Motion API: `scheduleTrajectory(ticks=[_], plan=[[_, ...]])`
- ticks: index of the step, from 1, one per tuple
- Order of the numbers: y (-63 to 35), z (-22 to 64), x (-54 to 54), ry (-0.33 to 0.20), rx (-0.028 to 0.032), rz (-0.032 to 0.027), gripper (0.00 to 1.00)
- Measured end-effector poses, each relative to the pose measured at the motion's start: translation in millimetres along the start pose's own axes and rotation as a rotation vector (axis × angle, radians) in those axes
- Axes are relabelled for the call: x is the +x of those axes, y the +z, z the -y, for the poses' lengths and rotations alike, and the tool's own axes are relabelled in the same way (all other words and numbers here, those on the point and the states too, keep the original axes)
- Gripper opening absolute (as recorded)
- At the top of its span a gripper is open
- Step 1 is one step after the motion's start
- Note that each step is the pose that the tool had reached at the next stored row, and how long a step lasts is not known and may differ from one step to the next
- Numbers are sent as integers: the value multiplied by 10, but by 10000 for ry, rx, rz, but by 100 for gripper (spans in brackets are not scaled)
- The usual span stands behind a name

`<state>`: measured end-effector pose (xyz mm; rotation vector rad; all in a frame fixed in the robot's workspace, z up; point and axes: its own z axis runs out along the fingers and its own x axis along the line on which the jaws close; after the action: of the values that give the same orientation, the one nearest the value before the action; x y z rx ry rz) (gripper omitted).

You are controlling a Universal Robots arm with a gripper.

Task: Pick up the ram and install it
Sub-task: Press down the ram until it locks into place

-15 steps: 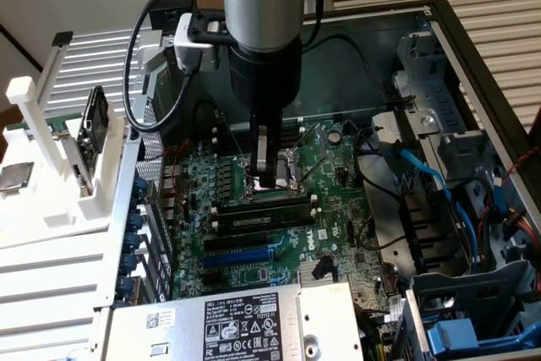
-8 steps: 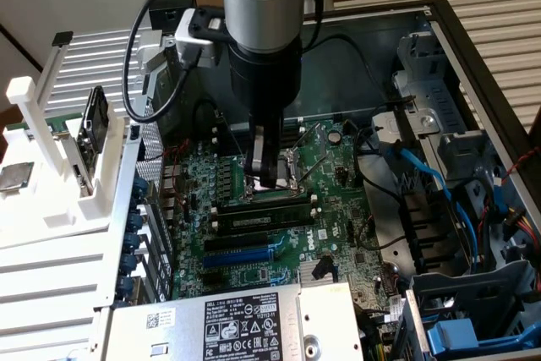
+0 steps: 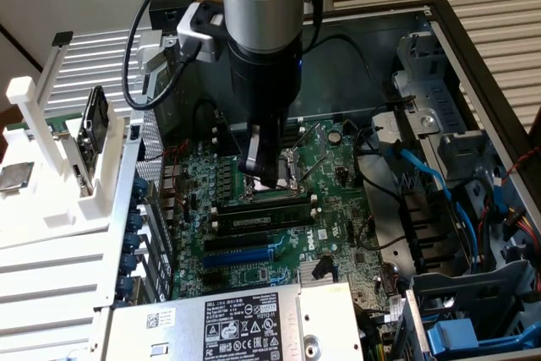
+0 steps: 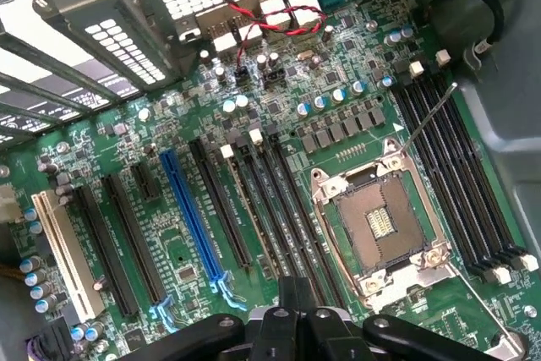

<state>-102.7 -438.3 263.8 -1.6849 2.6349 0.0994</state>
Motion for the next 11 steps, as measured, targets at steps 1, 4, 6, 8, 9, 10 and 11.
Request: scheduleTrajectory(ticks=[1, 4, 6, 8, 9, 10, 11], plan=[[0, 0, 0, 165, 7, 8, 10], [0, 0, 0, 779, 35, 37, 10], [0, 0, 0, 1087, 49, 51, 10], [0, 0, 0, 1408, 63, 66, 10], [0, 0, 0, 1563, 70, 73, 10], [0, 0, 0, 1874, 84, 88, 10], [0, 0, 0, 2188, 98, 102, 10]])
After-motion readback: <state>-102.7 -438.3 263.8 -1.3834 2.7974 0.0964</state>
